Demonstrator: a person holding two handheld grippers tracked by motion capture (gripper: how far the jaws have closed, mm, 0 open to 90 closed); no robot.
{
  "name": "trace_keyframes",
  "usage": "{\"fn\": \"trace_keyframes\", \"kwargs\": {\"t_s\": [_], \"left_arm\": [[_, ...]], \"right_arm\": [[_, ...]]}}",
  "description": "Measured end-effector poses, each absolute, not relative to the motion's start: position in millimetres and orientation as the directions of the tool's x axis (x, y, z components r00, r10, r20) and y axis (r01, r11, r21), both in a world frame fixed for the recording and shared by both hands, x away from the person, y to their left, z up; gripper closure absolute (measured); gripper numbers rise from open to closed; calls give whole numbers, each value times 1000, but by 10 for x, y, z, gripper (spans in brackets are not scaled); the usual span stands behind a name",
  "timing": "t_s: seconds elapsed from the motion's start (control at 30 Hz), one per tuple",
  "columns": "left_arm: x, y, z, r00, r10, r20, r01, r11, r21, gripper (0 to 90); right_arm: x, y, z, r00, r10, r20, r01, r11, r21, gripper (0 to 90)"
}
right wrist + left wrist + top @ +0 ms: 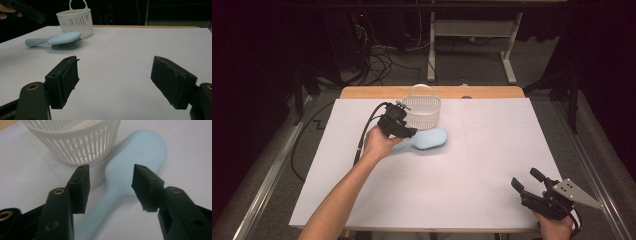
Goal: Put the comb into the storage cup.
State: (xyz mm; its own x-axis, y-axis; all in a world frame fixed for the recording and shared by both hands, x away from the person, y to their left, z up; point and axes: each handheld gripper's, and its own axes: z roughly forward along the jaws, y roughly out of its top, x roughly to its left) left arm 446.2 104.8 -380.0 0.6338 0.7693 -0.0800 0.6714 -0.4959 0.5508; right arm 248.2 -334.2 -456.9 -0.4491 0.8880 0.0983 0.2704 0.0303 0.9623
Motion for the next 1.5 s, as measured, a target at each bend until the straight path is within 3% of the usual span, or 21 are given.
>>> {"fn": "trace_keyframes", "kwargs": {"t_s": [0.77, 1.5], "left_arm": [[4770, 1159, -4114, 531, 845, -65, 802, -475, 362, 789], [4757, 1114, -4220, 558, 824, -101, 806, -509, 301, 847]], "right_arm": [[2485, -3345, -4569, -450, 887, 104, 274, 26, 961, 226], [2484, -3348, -4571, -454, 886, 97, 273, 34, 961, 226]]}}
